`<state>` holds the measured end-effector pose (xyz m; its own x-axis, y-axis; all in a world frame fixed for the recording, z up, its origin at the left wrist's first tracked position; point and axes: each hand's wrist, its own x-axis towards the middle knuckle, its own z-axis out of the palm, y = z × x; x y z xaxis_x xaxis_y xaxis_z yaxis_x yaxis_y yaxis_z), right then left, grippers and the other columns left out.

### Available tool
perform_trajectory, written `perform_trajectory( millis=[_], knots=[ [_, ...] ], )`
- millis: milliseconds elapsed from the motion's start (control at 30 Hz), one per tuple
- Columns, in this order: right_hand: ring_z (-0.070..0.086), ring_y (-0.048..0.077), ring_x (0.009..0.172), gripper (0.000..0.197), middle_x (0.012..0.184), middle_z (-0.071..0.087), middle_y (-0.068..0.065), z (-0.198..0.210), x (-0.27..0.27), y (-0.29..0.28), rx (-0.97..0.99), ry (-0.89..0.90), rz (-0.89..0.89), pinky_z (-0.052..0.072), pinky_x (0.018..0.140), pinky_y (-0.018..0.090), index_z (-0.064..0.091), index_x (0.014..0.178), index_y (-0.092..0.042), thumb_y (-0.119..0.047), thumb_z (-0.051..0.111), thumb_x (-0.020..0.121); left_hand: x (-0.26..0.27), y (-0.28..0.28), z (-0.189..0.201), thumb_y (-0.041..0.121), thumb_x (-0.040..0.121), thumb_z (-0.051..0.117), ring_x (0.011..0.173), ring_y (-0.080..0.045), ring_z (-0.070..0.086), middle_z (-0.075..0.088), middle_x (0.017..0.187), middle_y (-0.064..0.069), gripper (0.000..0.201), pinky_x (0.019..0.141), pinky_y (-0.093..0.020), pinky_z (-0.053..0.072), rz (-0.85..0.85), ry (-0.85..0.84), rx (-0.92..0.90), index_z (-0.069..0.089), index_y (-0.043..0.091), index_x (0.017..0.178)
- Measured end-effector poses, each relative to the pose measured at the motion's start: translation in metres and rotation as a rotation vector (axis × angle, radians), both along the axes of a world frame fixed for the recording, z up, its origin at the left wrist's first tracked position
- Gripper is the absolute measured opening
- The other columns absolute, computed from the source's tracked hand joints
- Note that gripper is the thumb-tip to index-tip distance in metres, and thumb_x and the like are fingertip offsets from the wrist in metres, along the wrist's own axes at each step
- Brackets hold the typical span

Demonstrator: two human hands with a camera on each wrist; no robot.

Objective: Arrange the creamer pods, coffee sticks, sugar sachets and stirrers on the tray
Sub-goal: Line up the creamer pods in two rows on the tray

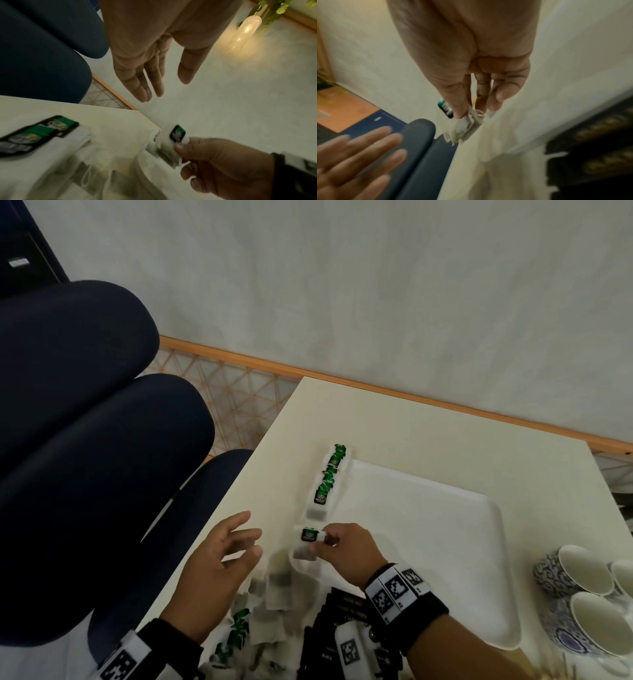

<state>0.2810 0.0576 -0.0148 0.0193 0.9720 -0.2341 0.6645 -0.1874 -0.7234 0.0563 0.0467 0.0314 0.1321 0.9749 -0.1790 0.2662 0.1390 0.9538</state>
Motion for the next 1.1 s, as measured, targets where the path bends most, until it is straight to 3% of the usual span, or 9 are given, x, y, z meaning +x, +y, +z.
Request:
perform_trajectory(
  millis=[100, 333, 500, 567, 633, 733, 833, 967, 1100],
  knots=[
    [0.035, 0.012, 0.054, 0.046, 0.055, 0.037, -0.005, -0.020, 0.006, 0.007, -0.050, -0.064, -0.102, 0.029, 0.054, 0.024, 0.033, 0.055, -0.019, -0.033, 0.064, 0.086, -0.010, 0.000, -0.004, 0.011, 0.089, 0.064, 0.101, 0.002, 0.062, 0.070, 0.106, 0.014, 0.037, 0.094, -0.034, 0.049, 0.049, 0.034, -0.009, 0.058, 0.040, 0.110],
    [0.040, 0.006, 0.054, 0.040, 0.057, 0.043, -0.008, -0.031, -0.002, 0.031, 0.002, -0.090, -0.194, 0.025, 0.048, 0.015, 0.038, 0.059, -0.022, -0.035, 0.059, 0.091, -0.022, 0.000, -0.008, 0.007, 0.088, 0.063, 0.102, -0.014, 0.064, 0.072, 0.100, 0.013, 0.031, 0.097, -0.045, 0.048, 0.118, 0.046, -0.054, 0.061, 0.033, 0.106],
    [0.047, 0.016, 0.068, 0.037, 0.062, 0.043, -0.012, -0.032, -0.006, 0.036, -0.002, -0.120, -0.218, 0.024, 0.049, 0.013, 0.034, 0.063, -0.030, -0.035, 0.053, 0.095, -0.025, 0.000, -0.009, 0.007, 0.088, 0.063, 0.102, -0.016, 0.064, 0.072, 0.099, 0.013, 0.031, 0.098, -0.046, 0.047, 0.134, 0.052, -0.068, 0.062, 0.031, 0.106],
    [0.053, 0.021, 0.077, 0.028, 0.072, 0.054, -0.008, -0.032, -0.007, 0.037, -0.015, -0.103, -0.233, 0.030, 0.054, 0.018, 0.042, 0.071, -0.027, -0.036, 0.053, 0.094, -0.027, -0.001, -0.011, 0.007, 0.088, 0.063, 0.102, -0.017, 0.064, 0.072, 0.099, 0.013, 0.030, 0.099, -0.047, 0.047, 0.136, 0.055, -0.074, 0.062, 0.032, 0.106],
    [0.059, 0.022, 0.087, 0.019, 0.088, 0.064, -0.001, -0.032, -0.008, 0.036, -0.046, -0.032, -0.278, 0.037, 0.063, 0.023, 0.051, 0.091, -0.021, -0.039, 0.057, 0.092, -0.028, -0.002, -0.012, 0.008, 0.088, 0.063, 0.102, -0.016, 0.064, 0.072, 0.100, 0.013, 0.030, 0.099, -0.047, 0.047, 0.133, 0.060, -0.083, 0.062, 0.032, 0.106],
    [0.058, 0.017, 0.085, 0.045, 0.095, 0.063, -0.001, -0.032, -0.008, 0.033, -0.087, 0.111, -0.329, 0.037, 0.058, 0.019, 0.044, 0.108, -0.023, -0.044, 0.071, 0.080, -0.029, -0.003, -0.013, 0.009, 0.088, 0.064, 0.101, -0.013, 0.065, 0.072, 0.100, 0.012, 0.030, 0.099, -0.047, 0.047, 0.129, 0.066, -0.096, 0.062, 0.033, 0.106],
    [0.058, 0.017, 0.085, 0.063, 0.095, 0.062, 0.003, -0.035, -0.008, 0.032, -0.092, 0.147, -0.334, 0.040, 0.066, 0.023, 0.035, 0.119, -0.023, -0.043, 0.076, 0.075, -0.030, -0.003, -0.014, 0.010, 0.088, 0.064, 0.100, -0.011, 0.065, 0.072, 0.100, 0.012, 0.030, 0.097, -0.045, 0.047, 0.128, 0.074, -0.107, 0.062, 0.032, 0.107],
    [0.056, 0.017, 0.077, 0.066, 0.083, 0.055, -0.001, -0.039, -0.009, 0.031, -0.043, 0.112, -0.285, 0.041, 0.066, 0.023, 0.031, 0.123, -0.024, -0.034, 0.076, 0.076, -0.031, -0.005, -0.015, 0.010, 0.087, 0.065, 0.098, -0.013, 0.066, 0.073, 0.099, 0.008, 0.030, 0.096, -0.042, 0.048, 0.122, 0.085, -0.124, 0.061, 0.033, 0.106],
    [0.053, 0.006, 0.067, 0.060, 0.074, 0.053, -0.009, -0.038, -0.009, 0.026, 0.007, 0.128, -0.272, 0.035, 0.054, 0.011, 0.030, 0.125, -0.024, -0.023, 0.072, 0.081, -0.032, -0.007, -0.016, 0.009, 0.087, 0.065, 0.098, -0.014, 0.066, 0.072, 0.099, 0.005, 0.031, 0.089, -0.036, 0.048, 0.121, 0.085, -0.124, 0.061, 0.033, 0.106]
  ],
)
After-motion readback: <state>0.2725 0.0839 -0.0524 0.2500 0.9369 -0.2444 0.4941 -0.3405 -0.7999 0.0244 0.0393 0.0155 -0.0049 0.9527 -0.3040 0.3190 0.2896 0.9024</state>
